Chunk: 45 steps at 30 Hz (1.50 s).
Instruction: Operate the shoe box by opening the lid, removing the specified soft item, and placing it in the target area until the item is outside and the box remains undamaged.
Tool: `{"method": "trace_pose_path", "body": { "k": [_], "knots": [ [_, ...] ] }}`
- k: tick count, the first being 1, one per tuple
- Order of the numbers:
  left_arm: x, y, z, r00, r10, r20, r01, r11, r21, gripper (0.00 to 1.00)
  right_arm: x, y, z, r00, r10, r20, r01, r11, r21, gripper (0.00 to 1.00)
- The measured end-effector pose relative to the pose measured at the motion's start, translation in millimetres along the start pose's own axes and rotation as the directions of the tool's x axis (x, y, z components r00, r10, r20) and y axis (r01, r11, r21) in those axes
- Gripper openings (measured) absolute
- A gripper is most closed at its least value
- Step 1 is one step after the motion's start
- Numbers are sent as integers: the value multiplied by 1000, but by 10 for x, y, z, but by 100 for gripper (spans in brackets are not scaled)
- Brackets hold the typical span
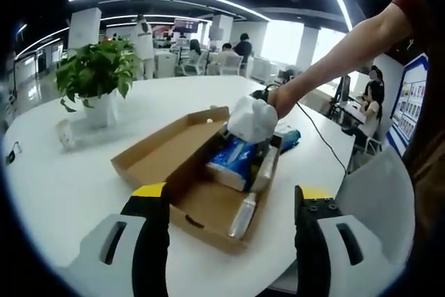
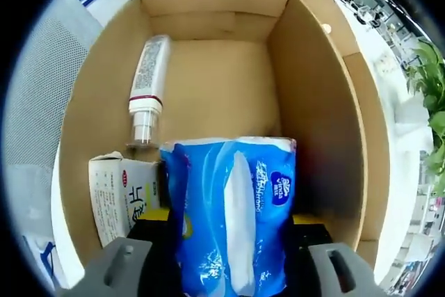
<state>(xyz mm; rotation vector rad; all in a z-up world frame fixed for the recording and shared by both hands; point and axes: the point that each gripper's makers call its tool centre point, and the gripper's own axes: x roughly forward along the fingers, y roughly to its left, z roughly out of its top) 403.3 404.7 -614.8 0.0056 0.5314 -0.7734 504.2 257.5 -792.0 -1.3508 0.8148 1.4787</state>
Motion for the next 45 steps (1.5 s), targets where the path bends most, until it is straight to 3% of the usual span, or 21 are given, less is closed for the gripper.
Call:
{"method": "trace_pose_path", "body": {
  "k": [9, 16, 31, 45],
  "knots": [
    [-44, 6, 27, 1000, 4, 5, -4, 1000, -6, 72, -121, 37, 40, 999, -21, 39, 19, 998, 58, 44],
    [-71, -10, 53, 1000, 8, 13, -8, 1000, -5, 72, -367, -76, 166, 991, -88, 105, 75, 990, 120, 44],
    [-123, -46, 62, 1000, 7, 30, -6, 1000, -24, 71, -828, -51, 245, 973, -172, 156, 140, 971, 193, 44],
    [-144, -30, 70, 999, 2, 33, -2, 1000, -2, 71, -1094, 56, 258, 966, -214, 147, 184, 963, 195, 45]
  ]
}}
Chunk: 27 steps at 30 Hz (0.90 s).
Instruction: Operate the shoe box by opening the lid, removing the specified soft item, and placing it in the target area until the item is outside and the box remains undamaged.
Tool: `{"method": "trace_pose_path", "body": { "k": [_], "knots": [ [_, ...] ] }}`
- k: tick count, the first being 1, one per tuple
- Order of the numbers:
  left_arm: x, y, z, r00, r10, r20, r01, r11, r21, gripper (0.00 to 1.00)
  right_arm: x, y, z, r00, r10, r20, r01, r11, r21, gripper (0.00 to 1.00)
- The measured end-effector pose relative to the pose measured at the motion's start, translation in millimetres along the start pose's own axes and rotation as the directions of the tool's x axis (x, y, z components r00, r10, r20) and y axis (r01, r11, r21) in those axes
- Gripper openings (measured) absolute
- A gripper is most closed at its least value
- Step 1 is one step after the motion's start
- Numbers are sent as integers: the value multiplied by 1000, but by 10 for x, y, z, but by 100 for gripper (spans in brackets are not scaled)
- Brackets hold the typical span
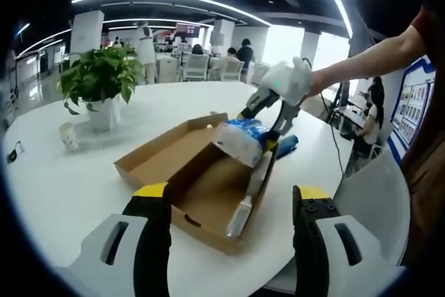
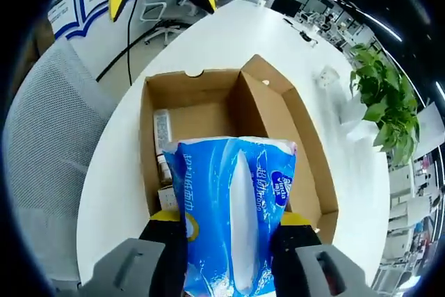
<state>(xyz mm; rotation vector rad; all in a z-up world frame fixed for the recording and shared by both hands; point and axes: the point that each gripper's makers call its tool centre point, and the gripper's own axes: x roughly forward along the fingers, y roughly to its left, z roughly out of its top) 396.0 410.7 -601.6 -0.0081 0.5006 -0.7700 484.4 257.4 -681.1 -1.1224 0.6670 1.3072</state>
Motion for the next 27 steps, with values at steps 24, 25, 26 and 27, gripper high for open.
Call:
{"method": "trace_pose_path", "body": {
  "k": [24, 25, 26, 27],
  "knots": [
    [282, -254, 62, 997, -80, -22, 81, 995, 54, 72, -517, 105, -688, 995, -78, -69, 83, 994, 67, 45],
    [283, -253, 55, 997, -80, -25, 81, 995, 57, 72, -541, 136, -737, 994, -79, -74, 84, 993, 77, 45],
    [279, -256, 55, 996, -80, -26, 81, 995, 57, 72, -555, 155, -768, 994, -79, -76, 86, 993, 84, 45],
    [274, -262, 52, 996, -81, -28, 82, 995, 56, 72, -571, 183, -825, 994, -81, -79, 89, 992, 94, 45]
  ]
}}
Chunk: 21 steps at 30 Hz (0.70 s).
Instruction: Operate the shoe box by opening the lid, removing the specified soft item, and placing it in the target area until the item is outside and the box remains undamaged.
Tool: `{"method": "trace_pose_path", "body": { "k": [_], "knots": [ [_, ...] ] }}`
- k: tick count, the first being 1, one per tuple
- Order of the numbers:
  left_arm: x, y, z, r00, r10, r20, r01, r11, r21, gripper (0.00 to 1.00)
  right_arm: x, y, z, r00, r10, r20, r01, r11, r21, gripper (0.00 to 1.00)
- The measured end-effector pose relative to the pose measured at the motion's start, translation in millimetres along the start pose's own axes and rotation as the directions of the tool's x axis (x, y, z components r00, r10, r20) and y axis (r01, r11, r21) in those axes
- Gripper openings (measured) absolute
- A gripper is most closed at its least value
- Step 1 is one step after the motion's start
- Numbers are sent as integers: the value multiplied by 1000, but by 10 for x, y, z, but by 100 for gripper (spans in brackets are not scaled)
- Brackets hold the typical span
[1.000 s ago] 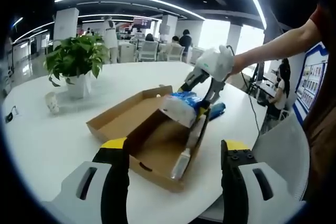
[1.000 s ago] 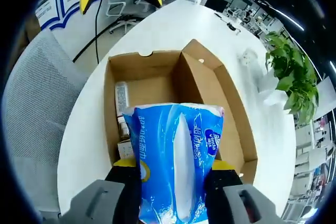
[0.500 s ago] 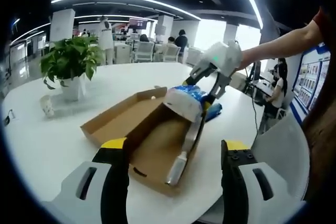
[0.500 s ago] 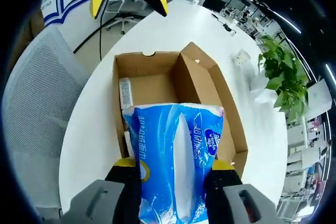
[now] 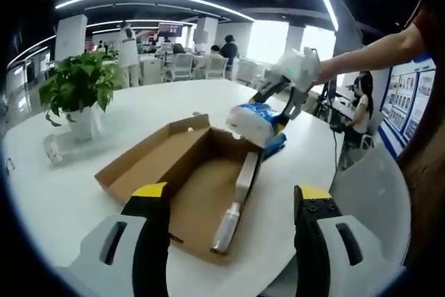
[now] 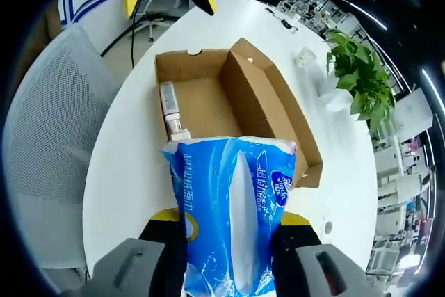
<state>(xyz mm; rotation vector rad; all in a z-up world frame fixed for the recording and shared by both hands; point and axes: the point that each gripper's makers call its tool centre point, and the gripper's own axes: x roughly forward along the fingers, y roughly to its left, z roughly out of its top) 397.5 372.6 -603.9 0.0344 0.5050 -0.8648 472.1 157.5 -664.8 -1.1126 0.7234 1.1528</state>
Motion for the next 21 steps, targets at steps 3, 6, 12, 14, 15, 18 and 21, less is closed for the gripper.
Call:
{"method": "trace_pose_path", "body": {
  "k": [3, 6, 12, 14, 15, 18, 21],
  "knots": [
    [-4, 9, -17, 1000, 1, -6, -1, 1000, 4, 72, -35, 69, -143, 1000, 1, -10, 0, 1000, 23, 45],
    [-18, 25, -22, 1000, 5, -9, -5, 1000, 5, 72, -68, 133, -288, 1000, 0, -23, 1, 999, 44, 45],
    [-41, 32, -53, 1000, 4, -20, -3, 1000, 10, 72, -138, 244, -583, 999, 4, -50, 0, 996, 91, 45],
    [-42, 31, -59, 1000, 3, -22, -3, 1000, 9, 72, -165, 261, -663, 999, 1, -52, 5, 993, 119, 45],
    [-38, 35, -64, 1000, 4, -23, -4, 1000, 8, 72, -175, 268, -687, 999, 1, -52, 5, 992, 127, 45],
    [-36, 44, -70, 1000, 10, -27, -10, 1000, 5, 72, -236, 283, -762, 998, -5, -56, 13, 990, 139, 45],
    [-26, 41, -68, 999, 11, -31, -11, 1000, 7, 72, -287, 295, -824, 998, -17, -54, 26, 987, 161, 45]
  ]
}}
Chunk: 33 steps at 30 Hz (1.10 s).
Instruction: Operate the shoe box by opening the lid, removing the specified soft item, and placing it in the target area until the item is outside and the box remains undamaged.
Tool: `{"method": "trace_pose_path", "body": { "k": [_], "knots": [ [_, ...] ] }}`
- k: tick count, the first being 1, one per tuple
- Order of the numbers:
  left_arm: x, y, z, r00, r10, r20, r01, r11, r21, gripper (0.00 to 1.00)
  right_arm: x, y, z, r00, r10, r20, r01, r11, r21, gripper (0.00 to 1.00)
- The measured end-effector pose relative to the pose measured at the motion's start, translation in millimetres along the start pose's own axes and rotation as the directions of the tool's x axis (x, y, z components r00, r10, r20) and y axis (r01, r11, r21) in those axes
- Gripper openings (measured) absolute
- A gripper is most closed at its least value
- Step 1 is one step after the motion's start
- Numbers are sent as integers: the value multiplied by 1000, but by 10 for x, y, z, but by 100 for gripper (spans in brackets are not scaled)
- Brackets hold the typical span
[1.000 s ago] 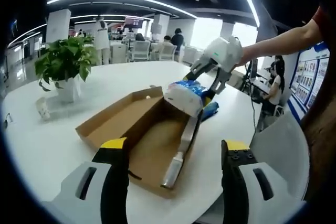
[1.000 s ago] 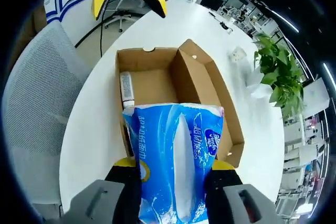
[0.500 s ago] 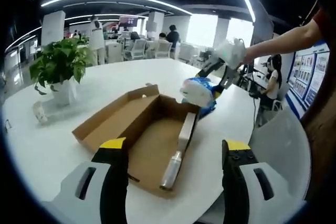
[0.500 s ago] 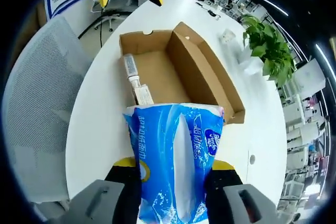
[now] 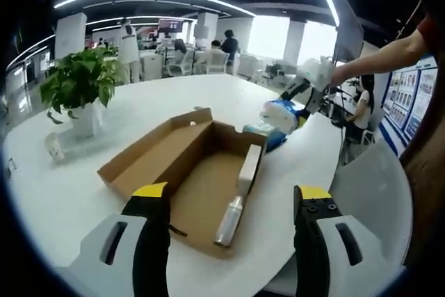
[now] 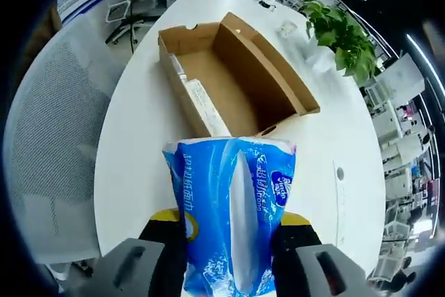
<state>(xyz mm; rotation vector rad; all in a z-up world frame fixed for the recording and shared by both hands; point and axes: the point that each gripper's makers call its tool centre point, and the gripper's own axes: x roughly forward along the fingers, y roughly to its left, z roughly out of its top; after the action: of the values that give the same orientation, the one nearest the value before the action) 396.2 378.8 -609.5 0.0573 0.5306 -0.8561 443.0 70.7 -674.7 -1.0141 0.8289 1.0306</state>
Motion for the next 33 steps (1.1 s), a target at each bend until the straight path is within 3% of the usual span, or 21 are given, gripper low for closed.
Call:
{"method": "trace_pose_path", "body": {
  "k": [20, 33],
  "knots": [
    [-24, -45, 101, 1000, 27, 6, -27, 1000, -8, 72, -94, 34, -892, 996, 1, -92, 5, 998, 65, 46],
    [-68, 3, 50, 998, 50, -23, -50, 999, -15, 72, -95, 20, -1291, 993, 9, -122, 4, 995, 102, 46]
  ]
}}
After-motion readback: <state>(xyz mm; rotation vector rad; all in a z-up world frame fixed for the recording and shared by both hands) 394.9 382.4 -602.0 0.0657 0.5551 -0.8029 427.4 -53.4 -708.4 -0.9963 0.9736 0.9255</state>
